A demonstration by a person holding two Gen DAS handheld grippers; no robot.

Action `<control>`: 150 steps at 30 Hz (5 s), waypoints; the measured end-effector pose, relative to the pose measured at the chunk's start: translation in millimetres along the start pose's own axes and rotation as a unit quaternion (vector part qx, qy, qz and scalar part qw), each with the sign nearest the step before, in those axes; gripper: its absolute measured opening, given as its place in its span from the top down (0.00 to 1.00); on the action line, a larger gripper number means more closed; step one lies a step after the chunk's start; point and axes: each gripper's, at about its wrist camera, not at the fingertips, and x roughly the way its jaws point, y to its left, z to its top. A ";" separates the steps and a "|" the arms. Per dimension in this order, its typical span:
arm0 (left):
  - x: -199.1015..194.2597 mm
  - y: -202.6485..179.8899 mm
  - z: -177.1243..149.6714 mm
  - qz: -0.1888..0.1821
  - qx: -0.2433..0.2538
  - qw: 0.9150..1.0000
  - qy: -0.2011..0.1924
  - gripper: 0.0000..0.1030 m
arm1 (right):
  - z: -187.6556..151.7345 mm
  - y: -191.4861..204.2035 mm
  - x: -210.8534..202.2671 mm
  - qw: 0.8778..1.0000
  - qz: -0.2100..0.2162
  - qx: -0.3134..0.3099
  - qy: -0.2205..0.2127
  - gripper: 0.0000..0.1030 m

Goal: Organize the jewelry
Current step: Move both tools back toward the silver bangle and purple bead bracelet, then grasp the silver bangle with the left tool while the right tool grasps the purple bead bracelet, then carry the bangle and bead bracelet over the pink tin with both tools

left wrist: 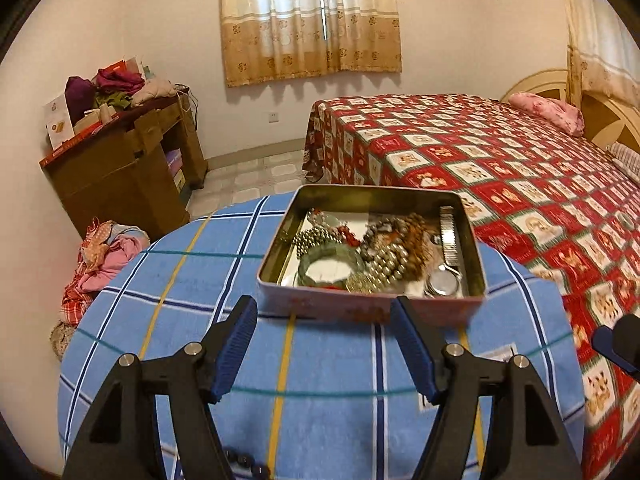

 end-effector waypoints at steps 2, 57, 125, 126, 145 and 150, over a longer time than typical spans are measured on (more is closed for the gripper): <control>-6.4 -2.9 -4.2 0.003 0.005 1.000 0.000 0.33 | -3.1 3.0 -2.3 1.000 -0.006 -0.002 0.002 0.29; -70.2 119.3 -155.7 0.060 -0.122 0.986 0.099 0.33 | -98.7 73.7 18.4 0.981 -0.011 -0.151 0.120 0.49; -17.1 129.5 -129.7 -0.085 -0.037 0.988 0.120 0.95 | -145.4 140.5 158.1 0.915 -0.080 -0.335 0.211 0.82; -17.0 129.1 -129.4 -0.083 -0.035 0.989 0.121 0.95 | -143.2 137.2 156.3 0.916 -0.081 -0.330 0.211 0.83; -19.0 127.1 -122.0 -0.098 -0.074 0.986 0.114 0.98 | -100.1 76.6 73.0 0.966 -0.085 -0.207 0.125 0.85; -60.7 123.8 -114.0 -0.146 -0.124 0.981 0.023 0.98 | -87.0 69.6 56.3 0.976 -0.070 -0.181 0.098 0.85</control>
